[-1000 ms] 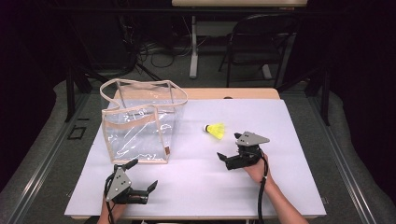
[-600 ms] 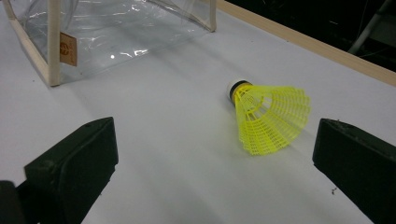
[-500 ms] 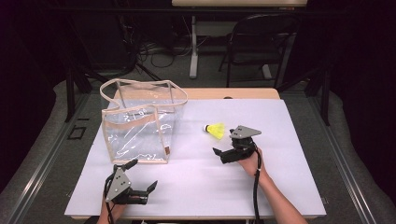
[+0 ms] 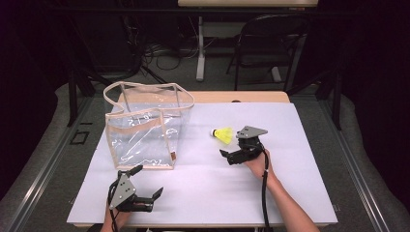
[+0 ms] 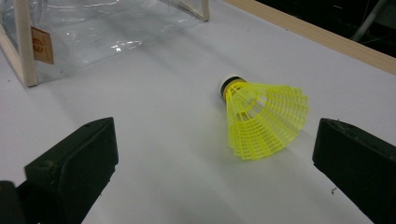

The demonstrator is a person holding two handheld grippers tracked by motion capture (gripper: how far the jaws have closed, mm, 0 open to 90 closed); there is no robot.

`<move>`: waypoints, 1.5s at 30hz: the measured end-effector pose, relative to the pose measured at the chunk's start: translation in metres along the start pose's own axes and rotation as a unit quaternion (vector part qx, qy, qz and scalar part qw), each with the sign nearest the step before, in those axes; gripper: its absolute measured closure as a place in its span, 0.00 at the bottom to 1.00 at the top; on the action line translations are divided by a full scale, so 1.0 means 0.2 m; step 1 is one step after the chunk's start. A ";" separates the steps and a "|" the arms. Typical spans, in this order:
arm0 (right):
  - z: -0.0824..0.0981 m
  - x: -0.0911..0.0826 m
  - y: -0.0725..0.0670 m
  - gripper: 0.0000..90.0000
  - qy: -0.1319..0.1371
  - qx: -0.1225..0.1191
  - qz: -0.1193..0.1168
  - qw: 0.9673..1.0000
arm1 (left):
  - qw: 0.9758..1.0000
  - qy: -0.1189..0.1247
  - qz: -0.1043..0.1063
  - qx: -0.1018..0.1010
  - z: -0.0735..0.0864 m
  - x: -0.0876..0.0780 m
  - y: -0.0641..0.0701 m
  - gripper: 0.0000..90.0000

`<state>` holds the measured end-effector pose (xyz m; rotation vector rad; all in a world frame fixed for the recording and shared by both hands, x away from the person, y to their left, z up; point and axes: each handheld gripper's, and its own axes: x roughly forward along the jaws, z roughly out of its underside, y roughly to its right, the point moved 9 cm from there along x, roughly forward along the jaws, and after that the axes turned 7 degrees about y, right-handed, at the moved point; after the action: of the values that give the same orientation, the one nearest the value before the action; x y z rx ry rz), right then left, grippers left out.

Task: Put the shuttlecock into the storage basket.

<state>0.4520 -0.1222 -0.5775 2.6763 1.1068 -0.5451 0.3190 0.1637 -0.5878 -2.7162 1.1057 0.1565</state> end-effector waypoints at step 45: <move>0.07 0.21 0.07 0.75 -0.072 0.021 0.042 0.996 | 1.000 -0.006 0.007 0.006 0.00 0.01 0.01 0.00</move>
<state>0.4866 -0.1087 -0.6063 2.6558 0.9499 -0.7393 0.3184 0.1607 -0.5895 -2.6941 1.1204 0.1673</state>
